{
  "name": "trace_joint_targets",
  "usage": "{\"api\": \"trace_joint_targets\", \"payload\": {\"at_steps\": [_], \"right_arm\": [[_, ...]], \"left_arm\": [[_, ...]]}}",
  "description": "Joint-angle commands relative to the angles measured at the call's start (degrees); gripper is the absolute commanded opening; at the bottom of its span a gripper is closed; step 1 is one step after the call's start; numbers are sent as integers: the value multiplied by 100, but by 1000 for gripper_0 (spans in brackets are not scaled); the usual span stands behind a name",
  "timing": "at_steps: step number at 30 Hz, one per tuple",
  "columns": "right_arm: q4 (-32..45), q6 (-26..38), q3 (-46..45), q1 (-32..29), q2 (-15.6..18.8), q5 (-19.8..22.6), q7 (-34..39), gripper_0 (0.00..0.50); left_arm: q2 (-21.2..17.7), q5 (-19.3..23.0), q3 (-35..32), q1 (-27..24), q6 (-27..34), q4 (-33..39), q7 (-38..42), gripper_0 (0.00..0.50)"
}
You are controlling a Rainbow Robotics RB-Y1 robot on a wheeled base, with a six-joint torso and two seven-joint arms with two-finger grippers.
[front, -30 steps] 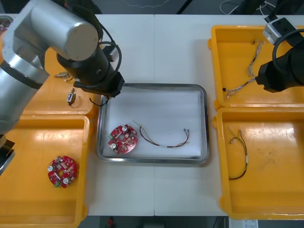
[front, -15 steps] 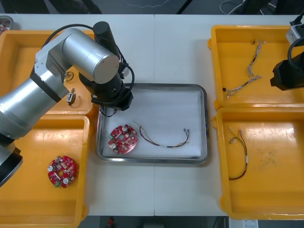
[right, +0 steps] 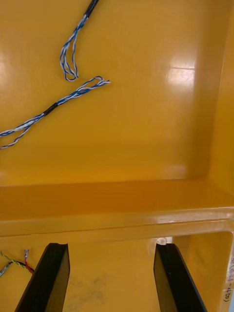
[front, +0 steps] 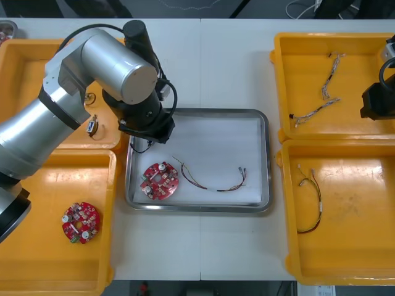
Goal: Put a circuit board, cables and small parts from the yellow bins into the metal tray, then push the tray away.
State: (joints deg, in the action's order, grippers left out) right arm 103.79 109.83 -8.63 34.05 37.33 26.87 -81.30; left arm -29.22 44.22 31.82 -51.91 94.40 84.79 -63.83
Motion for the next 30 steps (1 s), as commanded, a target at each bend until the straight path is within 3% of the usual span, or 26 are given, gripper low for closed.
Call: {"api": "trace_joint_targets", "payload": {"at_steps": [1,9,16,30], "right_arm": [[-386,17,-174,559,108,-77,361,500],[-1045,17,-174,981,-15,-182,897,500],[-1915,-287,-156,1517,-112,-376,1152,500],[-3796,-1491,-148,2660,-490,-982,1354,500]], "left_arm": [[259,-195,-782,-276,729,706,776,500],[276,-248,-1934,-276,1555,1294,714,500],[180,-582,-2874,-267,1560,1391,644,500],[-181,-1469,-4052,-276,1560,328,776,500]]}}
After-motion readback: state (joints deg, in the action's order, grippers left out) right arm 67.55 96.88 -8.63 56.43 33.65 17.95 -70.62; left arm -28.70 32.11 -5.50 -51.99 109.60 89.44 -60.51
